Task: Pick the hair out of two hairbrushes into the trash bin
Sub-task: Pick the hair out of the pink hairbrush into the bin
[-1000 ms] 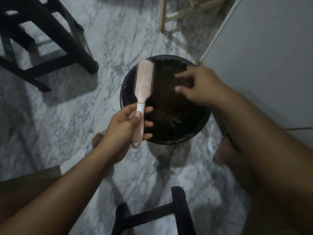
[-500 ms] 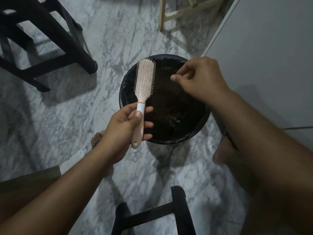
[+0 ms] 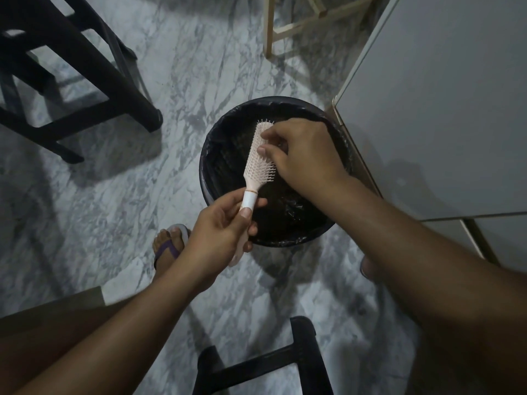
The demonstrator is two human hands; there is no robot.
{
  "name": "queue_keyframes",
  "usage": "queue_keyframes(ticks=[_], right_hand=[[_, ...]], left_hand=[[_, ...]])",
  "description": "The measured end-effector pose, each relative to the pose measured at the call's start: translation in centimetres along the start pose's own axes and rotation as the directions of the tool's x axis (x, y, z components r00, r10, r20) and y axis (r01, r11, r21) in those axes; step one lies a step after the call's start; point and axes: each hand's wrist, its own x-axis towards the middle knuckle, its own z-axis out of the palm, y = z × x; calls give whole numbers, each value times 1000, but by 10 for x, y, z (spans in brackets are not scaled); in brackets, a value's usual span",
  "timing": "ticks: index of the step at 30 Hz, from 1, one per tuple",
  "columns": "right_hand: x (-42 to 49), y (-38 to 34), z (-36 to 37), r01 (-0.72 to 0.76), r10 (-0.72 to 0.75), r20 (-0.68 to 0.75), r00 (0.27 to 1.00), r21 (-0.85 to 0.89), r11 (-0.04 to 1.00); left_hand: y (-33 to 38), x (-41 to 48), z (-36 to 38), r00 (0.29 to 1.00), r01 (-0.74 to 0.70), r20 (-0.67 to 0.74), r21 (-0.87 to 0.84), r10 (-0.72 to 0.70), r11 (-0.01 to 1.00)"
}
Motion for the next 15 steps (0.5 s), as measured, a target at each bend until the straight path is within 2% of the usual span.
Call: queue_keyframes(ticks=[3, 6, 9, 12, 15], right_hand=[[0, -3, 3, -21, 21, 24, 1000, 16, 1000], [9, -5, -10, -75, 79, -11, 997, 200, 977], [19, -4, -30, -22, 72, -155, 985, 303, 953], [25, 2, -46, 59, 76, -353, 933, 356, 933], [25, 7, -52, 77, 75, -384, 920, 367, 927]], left_hand=[[-2, -2, 1, 999, 36, -17, 8, -36, 999], [-1, -4, 4, 998, 61, 5, -30, -61, 998], [2, -3, 4, 999, 38, 13, -26, -38, 999], [5, -2, 2, 1000, 19, 13, -33, -18, 999], [6, -3, 1, 1000, 14, 13, -40, -13, 999]])
